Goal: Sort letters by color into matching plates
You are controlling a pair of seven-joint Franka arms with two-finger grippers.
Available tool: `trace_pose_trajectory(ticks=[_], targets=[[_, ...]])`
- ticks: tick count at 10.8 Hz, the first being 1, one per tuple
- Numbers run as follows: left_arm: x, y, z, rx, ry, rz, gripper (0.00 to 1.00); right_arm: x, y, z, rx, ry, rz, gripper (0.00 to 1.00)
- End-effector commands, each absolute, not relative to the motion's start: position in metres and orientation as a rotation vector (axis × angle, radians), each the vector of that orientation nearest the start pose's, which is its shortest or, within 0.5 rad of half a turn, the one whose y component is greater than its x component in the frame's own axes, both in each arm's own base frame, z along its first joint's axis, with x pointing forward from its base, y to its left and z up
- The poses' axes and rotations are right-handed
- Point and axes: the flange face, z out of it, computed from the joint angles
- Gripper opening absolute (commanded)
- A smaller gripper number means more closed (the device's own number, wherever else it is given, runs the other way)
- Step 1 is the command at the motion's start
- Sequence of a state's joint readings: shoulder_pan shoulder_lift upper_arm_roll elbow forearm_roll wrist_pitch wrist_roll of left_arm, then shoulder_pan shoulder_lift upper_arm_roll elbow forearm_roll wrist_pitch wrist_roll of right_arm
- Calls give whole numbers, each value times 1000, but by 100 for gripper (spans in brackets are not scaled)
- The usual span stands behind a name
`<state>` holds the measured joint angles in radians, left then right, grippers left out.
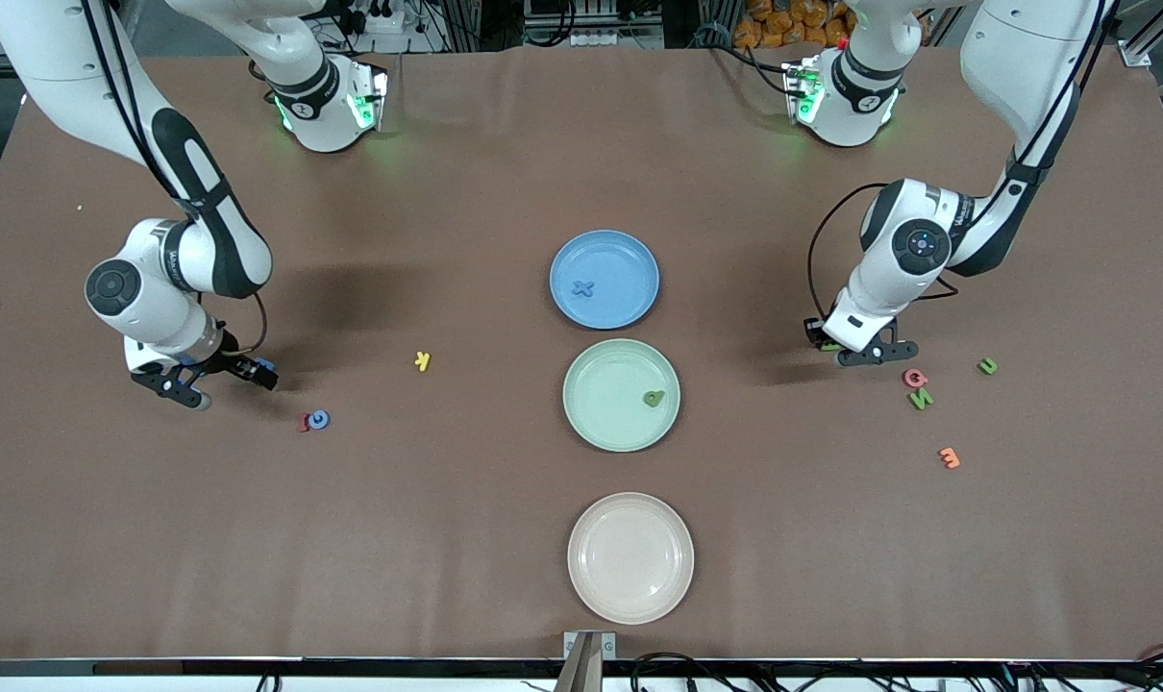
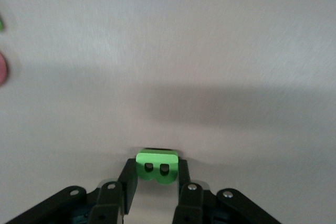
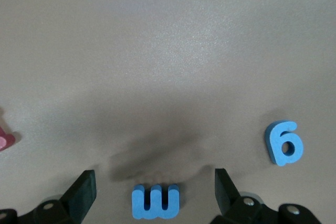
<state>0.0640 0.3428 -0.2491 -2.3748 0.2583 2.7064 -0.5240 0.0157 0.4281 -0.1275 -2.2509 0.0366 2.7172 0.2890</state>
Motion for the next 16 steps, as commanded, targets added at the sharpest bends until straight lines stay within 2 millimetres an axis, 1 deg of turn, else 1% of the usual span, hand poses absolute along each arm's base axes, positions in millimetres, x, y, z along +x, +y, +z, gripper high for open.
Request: trace_pose_trajectory(ticks=[1, 2, 3, 4, 5, 6, 8, 9, 11, 12, 14, 15, 16], targets=[[529, -132, 215, -3110, -146, -141, 2, 530, -65, 178, -3102, 650, -75, 92], [533, -144, 224, -3115, -118, -169, 2, 530, -64, 177, -3102, 648, -72, 86], [535, -167, 235, -3135, -72, -205, 2, 529, -64, 176, -3103, 648, -70, 80], [541, -186, 244, -3156, -48, -239, 2, 528, -64, 175, -3103, 648, -65, 75], [547, -206, 254, -3176, -56, -277, 2, 526, -64, 174, -3103, 649, -63, 67], [550, -229, 255, -3196, -85, -288, 2, 525, -63, 171, -3104, 644, -62, 59], [549, -283, 263, -3234, -136, -324, 2, 524, -62, 170, -3105, 642, -65, 50], [552, -302, 261, -3251, -174, -327, 2, 524, -61, 170, -3104, 641, -63, 49], [555, -337, 257, -3280, -187, -334, 2, 520, -59, 167, -3104, 639, -55, 49], [559, -351, 256, -3296, -203, -342, 2, 518, -58, 166, -3104, 637, -60, 49], [563, -376, 244, -3319, -202, -334, 2, 516, -55, 165, -3104, 628, -59, 49], [568, -389, 241, -3336, -201, -340, 2, 516, -55, 165, -3104, 628, -59, 49], [559, -409, 231, -3345, -199, -314, 2, 515, -55, 165, -3104, 628, -57, 49]])
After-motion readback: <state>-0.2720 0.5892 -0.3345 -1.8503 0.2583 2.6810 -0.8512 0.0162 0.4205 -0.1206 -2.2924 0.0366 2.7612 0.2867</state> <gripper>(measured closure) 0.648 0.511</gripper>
